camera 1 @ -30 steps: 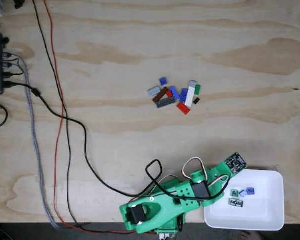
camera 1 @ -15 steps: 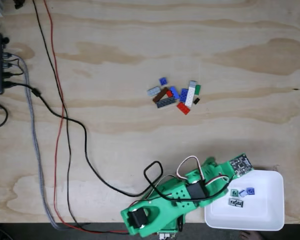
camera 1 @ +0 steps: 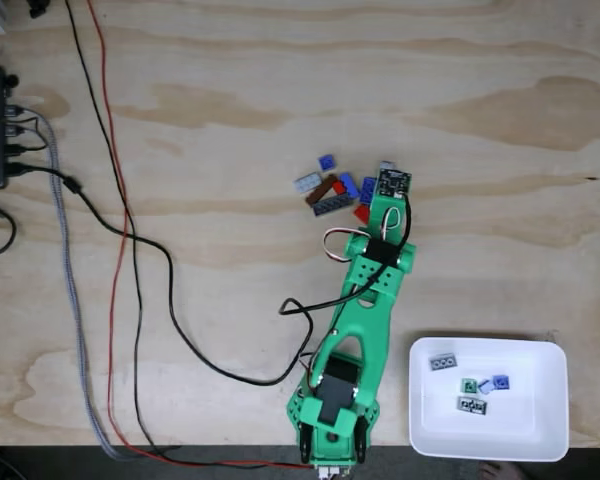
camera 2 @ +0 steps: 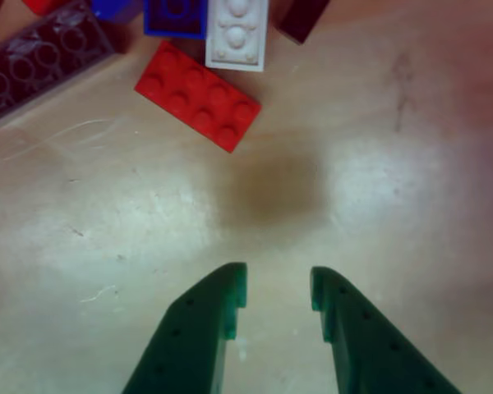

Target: Put all lego bricks in the bin.

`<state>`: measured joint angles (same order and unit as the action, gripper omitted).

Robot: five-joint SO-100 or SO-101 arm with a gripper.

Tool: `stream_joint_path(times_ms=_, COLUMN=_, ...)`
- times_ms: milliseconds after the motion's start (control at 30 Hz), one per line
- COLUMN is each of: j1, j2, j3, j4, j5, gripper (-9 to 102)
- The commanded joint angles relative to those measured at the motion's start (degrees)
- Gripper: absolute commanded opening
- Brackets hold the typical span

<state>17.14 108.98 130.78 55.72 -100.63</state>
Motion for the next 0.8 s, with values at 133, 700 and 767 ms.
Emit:
stream_joint_path(times_ms=133, j1=-3.16, j2=-7.03, j3=1.49, j4=-19.25, j5=-7.21, gripper=17)
stream_joint_path(times_ms=700, j1=-5.71, j2=-18.28, j3=2.37, j4=-32.96, j5=-5.27, gripper=1)
stream_joint_path(times_ms=767, j1=-6.59, j2=-16.61, j3=3.43, j4=-32.43, j5=-3.69, gripper=0)
